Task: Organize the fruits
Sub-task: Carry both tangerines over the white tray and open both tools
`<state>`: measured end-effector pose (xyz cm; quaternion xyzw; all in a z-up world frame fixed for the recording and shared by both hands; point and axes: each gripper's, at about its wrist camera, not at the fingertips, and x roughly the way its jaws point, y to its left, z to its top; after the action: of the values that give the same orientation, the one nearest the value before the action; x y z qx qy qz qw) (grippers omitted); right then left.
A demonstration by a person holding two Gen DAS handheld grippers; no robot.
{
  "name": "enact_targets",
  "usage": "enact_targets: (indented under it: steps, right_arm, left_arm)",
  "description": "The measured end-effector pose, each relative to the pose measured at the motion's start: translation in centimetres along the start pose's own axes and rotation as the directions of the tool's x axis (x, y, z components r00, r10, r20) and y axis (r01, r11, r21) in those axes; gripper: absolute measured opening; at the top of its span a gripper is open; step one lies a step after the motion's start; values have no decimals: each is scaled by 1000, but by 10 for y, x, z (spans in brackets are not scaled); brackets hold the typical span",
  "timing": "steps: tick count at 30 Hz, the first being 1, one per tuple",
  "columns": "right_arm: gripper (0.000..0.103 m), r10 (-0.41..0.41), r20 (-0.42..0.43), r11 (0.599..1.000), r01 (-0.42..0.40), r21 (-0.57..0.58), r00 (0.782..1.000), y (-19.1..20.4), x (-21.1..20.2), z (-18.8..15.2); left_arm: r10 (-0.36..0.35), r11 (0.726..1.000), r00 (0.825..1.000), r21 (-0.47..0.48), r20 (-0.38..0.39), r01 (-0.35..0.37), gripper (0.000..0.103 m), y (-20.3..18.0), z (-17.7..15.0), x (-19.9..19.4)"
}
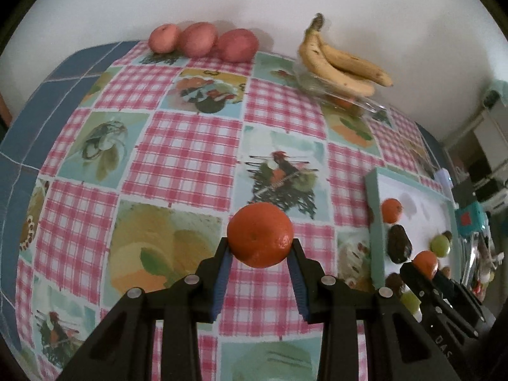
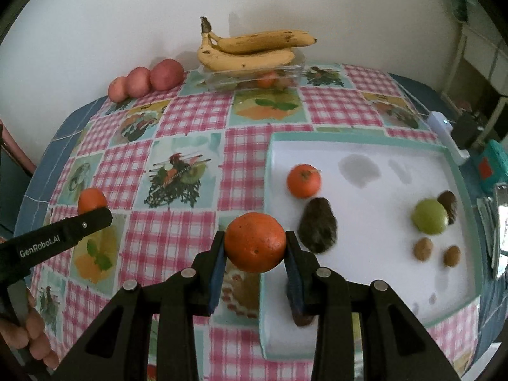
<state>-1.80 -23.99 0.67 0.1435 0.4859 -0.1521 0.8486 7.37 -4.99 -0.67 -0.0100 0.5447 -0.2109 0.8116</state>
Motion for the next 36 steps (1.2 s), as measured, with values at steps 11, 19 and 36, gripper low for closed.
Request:
enact_targets:
  steps: [11,19,36]
  right_arm:
    - [37,-26,10,998,25,52,1000,-30,-14,-8]
    - [37,-95,-2,987,95,133,995,-72,-14,-9]
    - [37,-209,-8,909,197,368,978,-171,-29,-24]
  left_arm:
    - [-20,993,999,114,27,16,38,-43,-10,-10]
    - [-19,964,1000,264,18,14,38,-93,-25,0]
    - [-163,890,986,428,-29,160,38,-172,-58,17]
